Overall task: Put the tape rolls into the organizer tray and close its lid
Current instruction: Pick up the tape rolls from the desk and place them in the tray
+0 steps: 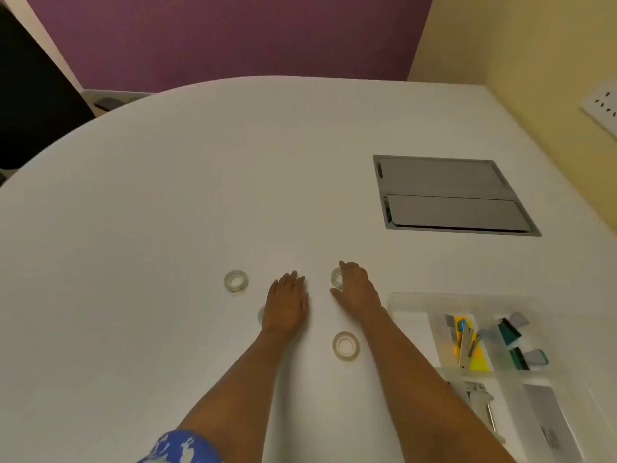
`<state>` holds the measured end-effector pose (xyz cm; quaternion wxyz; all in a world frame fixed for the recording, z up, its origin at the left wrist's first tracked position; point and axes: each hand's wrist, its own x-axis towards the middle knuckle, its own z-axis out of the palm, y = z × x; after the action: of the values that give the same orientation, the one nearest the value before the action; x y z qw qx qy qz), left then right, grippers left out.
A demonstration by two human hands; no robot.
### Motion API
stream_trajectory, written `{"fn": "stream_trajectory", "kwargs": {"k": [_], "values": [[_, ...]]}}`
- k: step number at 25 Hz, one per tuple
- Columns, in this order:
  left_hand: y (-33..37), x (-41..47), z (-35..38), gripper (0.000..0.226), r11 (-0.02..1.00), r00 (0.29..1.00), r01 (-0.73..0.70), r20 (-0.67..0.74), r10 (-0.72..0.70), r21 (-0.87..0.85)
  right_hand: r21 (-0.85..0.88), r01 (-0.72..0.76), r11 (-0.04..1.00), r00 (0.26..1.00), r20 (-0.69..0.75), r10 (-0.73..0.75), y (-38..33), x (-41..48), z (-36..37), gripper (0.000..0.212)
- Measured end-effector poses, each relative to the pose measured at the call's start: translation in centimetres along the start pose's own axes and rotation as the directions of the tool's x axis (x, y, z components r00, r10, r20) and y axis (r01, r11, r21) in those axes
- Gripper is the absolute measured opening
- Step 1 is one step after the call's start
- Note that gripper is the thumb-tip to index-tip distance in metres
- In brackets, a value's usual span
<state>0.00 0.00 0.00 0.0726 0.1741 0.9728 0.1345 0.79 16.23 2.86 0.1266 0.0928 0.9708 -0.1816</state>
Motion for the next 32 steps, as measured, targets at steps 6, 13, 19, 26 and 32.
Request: {"fn": "stream_trajectory", "kwargs": {"k": [6, 13, 19, 26, 32], "values": [[1.2, 1.5, 3.0, 0.054, 1.0, 0.998, -0.028, 0.062, 0.028, -0.015, 0.039, 0.035, 0.999, 0.999, -0.038, -0.033, 0.9, 1.7, 0.8, 0.058], [1.6, 1.1, 3.6, 0.056, 0.999, 0.995, -0.016, 0.095, 0.013, 0.034, 0.087, 0.032, 0.996, 0.991, -0.135, -0.02, 1.4, 1.5, 0.4, 0.048], [2.6, -1.2, 3.3, 0.056, 0.999, 0.99, -0.022, 0.14, 0.017, 0.029, 0.206, 0.047, 0.977, 0.963, -0.268, 0.01, 2.2, -0.9, -1.7, 0.048], [2.7, -6.7, 3.6, 0.056, 0.997, 0.988, -0.058, 0.143, 0.05, 0.058, 0.283, 0.034, 0.958, 0.918, -0.388, 0.082, 4.5, -6.0, -3.4, 0.046], [3.4, -10.4, 4.4, 0.055, 0.999, 0.995, -0.022, 0.095, 0.019, 0.032, 0.332, -0.022, 0.943, 0.905, -0.394, 0.159, 7.3, -9.9, -2.2, 0.044]]}}
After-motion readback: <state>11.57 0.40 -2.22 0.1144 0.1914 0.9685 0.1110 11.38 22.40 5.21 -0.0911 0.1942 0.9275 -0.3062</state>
